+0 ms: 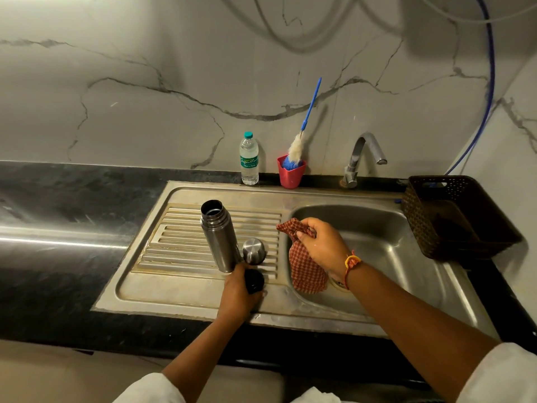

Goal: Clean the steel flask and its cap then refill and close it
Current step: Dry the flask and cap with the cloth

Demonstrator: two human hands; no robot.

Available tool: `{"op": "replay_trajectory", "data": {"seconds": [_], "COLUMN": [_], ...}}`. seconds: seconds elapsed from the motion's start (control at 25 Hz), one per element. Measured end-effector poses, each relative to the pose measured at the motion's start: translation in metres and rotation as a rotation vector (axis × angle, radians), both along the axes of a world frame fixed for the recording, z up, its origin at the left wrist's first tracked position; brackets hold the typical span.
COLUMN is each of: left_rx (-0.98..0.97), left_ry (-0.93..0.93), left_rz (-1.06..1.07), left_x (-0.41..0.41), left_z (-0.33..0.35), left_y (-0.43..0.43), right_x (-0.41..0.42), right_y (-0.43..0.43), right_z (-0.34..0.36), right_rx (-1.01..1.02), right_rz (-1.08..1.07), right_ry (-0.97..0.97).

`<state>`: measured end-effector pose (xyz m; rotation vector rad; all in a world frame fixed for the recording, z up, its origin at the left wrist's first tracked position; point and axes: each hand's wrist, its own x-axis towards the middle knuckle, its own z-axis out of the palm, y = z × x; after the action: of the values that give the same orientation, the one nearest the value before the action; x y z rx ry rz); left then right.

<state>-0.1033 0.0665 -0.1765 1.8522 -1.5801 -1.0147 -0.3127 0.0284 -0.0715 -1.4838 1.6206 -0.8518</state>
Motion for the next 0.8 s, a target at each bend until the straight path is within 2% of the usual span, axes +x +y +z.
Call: {"op": "replay_trajectory", "data": {"seconds": [0.12, 0.28, 0.48, 0.56, 0.64, 0.8], "left_rx": [-0.018, -0.023, -0.324, -0.297, -0.195, -0.141], "left_ry": [-0.050, -0.225, -0.244, -0.367, -0.570, -0.929], "left_rz": [-0.031, -0.076, -0.138, -0.204, -0.260, -0.417], "left_x": [0.001, -0.002, -0.022, -0.035, -0.044, -0.050], "left_z": [-0.002, 0.001, 0.017, 0.024, 0.027, 0.023], "left_y": [-0.001, 0.001, -0.015, -0.039, -0.061, -0.086], "right_x": [0.000, -0.002, -0.011, -0.015, -0.020, -0.032], "right_y": [-0.001, -0.002, -0.004, -0.006, -0.007, -0.009], "right_z": [-0.003, -0.005, -0.008, -0.007, -0.006, -0.002], "right_rx": [0.013, 0.029, 0.029, 0.032, 0.030, 0.047], "right_rz": [0.002, -0.011, -0.058, -0.089, -0.115, -0.163], "right_ry": [-0.011, -0.021, -0.017, -0.005, 0.002, -0.016]}}
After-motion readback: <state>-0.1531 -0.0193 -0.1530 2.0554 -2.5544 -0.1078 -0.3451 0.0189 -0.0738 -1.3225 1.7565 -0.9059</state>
